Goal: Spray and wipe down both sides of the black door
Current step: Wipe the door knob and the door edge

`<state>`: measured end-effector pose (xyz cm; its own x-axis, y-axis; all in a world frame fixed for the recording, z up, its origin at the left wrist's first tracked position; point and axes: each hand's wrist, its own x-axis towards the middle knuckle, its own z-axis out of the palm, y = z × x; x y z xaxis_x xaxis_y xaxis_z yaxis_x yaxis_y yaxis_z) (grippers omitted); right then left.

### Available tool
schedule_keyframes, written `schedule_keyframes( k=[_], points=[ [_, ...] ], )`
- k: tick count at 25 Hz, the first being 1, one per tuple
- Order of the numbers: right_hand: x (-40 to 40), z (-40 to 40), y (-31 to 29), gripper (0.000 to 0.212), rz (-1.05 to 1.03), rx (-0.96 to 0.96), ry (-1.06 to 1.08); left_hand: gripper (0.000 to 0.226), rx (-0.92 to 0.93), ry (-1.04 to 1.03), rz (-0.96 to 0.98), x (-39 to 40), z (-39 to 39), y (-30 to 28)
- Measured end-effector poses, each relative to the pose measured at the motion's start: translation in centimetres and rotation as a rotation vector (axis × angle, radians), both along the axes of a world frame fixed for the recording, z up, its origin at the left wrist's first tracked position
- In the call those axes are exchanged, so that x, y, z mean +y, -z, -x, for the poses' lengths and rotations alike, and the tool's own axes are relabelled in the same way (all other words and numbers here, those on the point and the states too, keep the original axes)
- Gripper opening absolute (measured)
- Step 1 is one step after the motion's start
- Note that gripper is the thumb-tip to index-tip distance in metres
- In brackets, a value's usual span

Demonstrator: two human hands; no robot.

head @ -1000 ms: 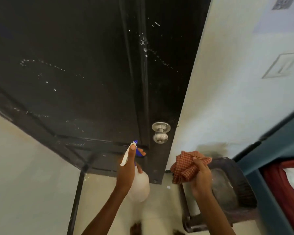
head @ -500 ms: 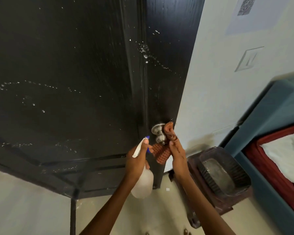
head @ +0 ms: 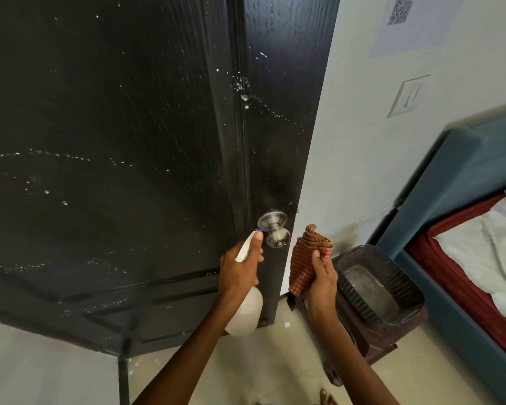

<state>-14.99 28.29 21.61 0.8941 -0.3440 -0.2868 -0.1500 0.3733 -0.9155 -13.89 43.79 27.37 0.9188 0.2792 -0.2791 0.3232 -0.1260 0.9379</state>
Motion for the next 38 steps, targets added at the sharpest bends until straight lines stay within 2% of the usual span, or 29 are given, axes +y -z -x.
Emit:
schedule_keyframes(
  k=[2,6,9,10,12,15,18,20,22,24,26,28,31,32,33,35,37,38],
  points=[
    [0.0,0.0,0.1,0.036,0.041,-0.004,-0.001,0.048,-0.002,0.002,-0.018,0.1,0.0,0.2],
    [0.7,-0.5,0.7,0.048,0.087,-0.028,-0.025,0.058,0.040,-0.046,0.004,0.1,1.2,1.0],
    [2.7,-0.8,-0.2,0.045,0.252,-0.186,-0.152,0.053,0.064,-0.124,0.022,0.3,2.2,1.6],
    [3.5,-1.2,-0.3,0.044,0.364,-0.292,-0.216,0.050,0.071,-0.159,0.039,0.5,2.5,1.7],
    [4.2,-2.7,0.4,0.050,0.774,-0.478,-0.288,0.051,0.070,-0.212,0.069,1.0,3.1,1.7],
    [3.4,-5.3,1.2,0.051,1.399,-0.616,-0.220,0.065,0.020,-0.260,0.104,1.5,3.7,1.5],
    [3.5,-6.1,0.1,0.042,1.804,-0.739,-0.313,0.068,0.011,-0.249,0.107,1.9,3.9,1.1],
    [3.7,-6.6,-0.4,0.040,1.955,-0.815,-0.378,0.068,0.025,-0.247,0.095,1.9,3.9,1.0],
    [3.1,-7.2,-0.4,0.043,1.917,-0.847,-0.376,0.068,0.030,-0.258,0.114,1.9,3.9,0.9],
    [2.2,-7.7,-0.3,0.053,1.733,-0.820,-0.345,0.065,0.032,-0.252,0.122,2.0,3.8,0.9],
    [1.9,-7.3,0.2,0.069,1.509,-0.708,-0.344,0.055,0.046,-0.241,0.119,2.1,3.6,0.8],
    [2.5,-6.1,0.8,0.077,1.196,-0.558,-0.396,0.053,0.050,-0.237,0.126,2.2,3.6,0.5],
    [3.7,-5.1,1.0,0.083,0.582,-0.399,-0.364,0.056,0.033,-0.237,0.116,2.6,3.7,0.0],
    [4.0,-5.1,0.8,0.085,0.427,-0.336,-0.314,0.051,0.046,-0.239,0.115,2.7,3.6,-0.1],
    [4.4,-5.2,0.4,0.079,0.358,-0.295,-0.257,0.044,0.066,-0.247,0.116,3.0,3.5,-0.3],
    [4.5,-5.4,0.2,0.055,0.520,-0.291,-0.168,0.038,0.102,-0.263,0.119,3.4,3.4,-0.5],
    [4.2,-5.9,0.3,0.043,0.872,-0.427,-0.133,0.044,0.089,-0.253,0.106,3.6,3.5,-0.5],
    [3.9,-6.2,0.3,0.040,1.112,-0.526,-0.137,0.050,0.064,-0.241,0.101,3.6,3.6,-0.5]
  ],
)
